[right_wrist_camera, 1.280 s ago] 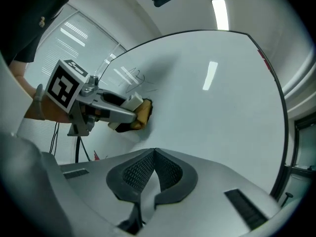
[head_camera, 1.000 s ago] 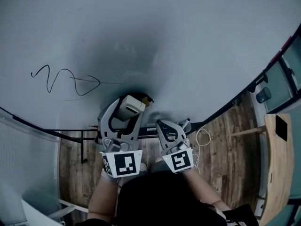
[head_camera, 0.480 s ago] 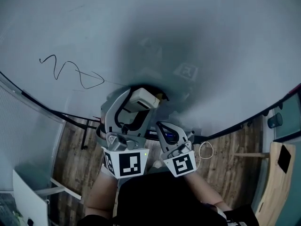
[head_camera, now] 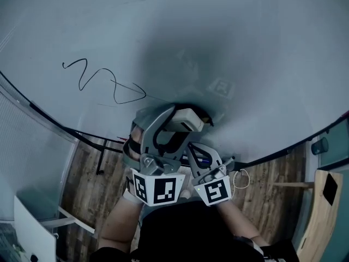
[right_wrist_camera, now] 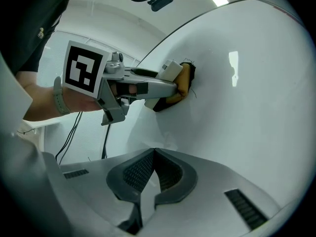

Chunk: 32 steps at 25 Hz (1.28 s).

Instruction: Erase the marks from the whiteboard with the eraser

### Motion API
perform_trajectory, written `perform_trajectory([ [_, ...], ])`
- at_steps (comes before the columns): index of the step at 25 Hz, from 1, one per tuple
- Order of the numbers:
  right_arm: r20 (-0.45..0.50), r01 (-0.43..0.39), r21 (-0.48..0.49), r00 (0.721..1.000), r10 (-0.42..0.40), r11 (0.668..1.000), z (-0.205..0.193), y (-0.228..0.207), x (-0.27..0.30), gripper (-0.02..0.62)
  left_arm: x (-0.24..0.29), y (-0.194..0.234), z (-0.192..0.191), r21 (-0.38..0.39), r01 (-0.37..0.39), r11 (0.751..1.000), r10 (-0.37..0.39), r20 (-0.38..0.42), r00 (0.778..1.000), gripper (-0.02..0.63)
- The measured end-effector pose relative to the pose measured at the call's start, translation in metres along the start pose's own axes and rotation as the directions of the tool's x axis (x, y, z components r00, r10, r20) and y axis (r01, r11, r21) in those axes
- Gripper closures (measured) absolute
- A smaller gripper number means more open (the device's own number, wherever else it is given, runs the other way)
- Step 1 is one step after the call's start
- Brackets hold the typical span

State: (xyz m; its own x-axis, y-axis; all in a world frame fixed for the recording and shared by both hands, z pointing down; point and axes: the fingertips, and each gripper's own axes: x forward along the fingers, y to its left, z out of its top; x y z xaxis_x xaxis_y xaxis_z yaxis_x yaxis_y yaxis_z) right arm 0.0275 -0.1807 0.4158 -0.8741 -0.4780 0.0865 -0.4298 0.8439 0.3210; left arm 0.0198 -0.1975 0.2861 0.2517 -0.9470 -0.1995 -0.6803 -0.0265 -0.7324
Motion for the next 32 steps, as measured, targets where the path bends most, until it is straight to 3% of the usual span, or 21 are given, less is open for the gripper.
perform_trajectory([
  [7, -0.036, 0.062, 0.015, 0.997, -0.061, 0.998, 0.004, 0.017, 0.013, 0.566, -0.01, 0.001, -0.016, 0.026, 0.051, 0.998, -0.051, -0.007, 0.999, 0.344],
  [24, -0.047, 0.139, 0.038, 0.989, -0.137, 0.99, 0.022, 0.067, 0.061, 0.566, -0.054, 0.023, -0.091, 0.194, 0.179, 0.965, -0.171, -0.055, 0.984, 0.344],
  [32, -0.062, 0.152, 0.029, 0.987, -0.15, 0.988, 0.03, 0.097, 0.099, 0.566, -0.078, 0.053, -0.126, 0.193, 0.184, 0.964, -0.18, -0.038, 0.983, 0.344],
])
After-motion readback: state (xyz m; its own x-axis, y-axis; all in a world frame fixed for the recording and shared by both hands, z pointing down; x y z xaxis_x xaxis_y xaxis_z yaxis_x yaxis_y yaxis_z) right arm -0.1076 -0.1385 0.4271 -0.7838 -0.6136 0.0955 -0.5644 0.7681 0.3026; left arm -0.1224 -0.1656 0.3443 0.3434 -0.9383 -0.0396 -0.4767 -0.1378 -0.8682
